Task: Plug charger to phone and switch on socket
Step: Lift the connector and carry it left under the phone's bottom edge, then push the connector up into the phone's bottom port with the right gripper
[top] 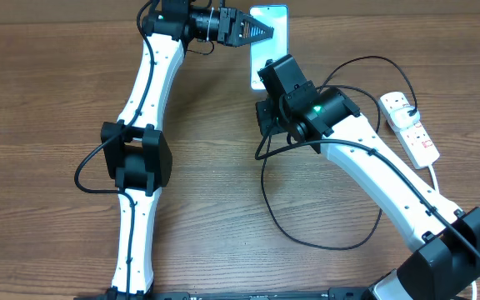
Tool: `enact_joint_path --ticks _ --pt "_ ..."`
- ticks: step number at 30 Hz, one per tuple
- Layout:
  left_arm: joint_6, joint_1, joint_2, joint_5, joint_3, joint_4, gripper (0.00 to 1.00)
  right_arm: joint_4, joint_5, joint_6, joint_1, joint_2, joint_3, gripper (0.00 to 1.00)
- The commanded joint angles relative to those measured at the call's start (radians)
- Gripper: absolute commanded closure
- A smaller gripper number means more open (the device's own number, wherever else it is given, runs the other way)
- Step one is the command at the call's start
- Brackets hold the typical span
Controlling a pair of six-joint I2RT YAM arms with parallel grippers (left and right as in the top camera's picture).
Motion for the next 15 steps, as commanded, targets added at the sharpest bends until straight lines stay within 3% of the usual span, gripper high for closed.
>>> enact_joint_path --ticks 1,15 --pt "-0.009 -0.002 0.003 0.06 0.009 0.008 0.96 0.01 0.022 0.022 0.0 0.004 0.027 0.96" --pt "-0.009 -0.002 0.003 0.063 0.008 0.007 0.96 0.03 0.023 0.022 0.0 0.004 0.027 0.96"
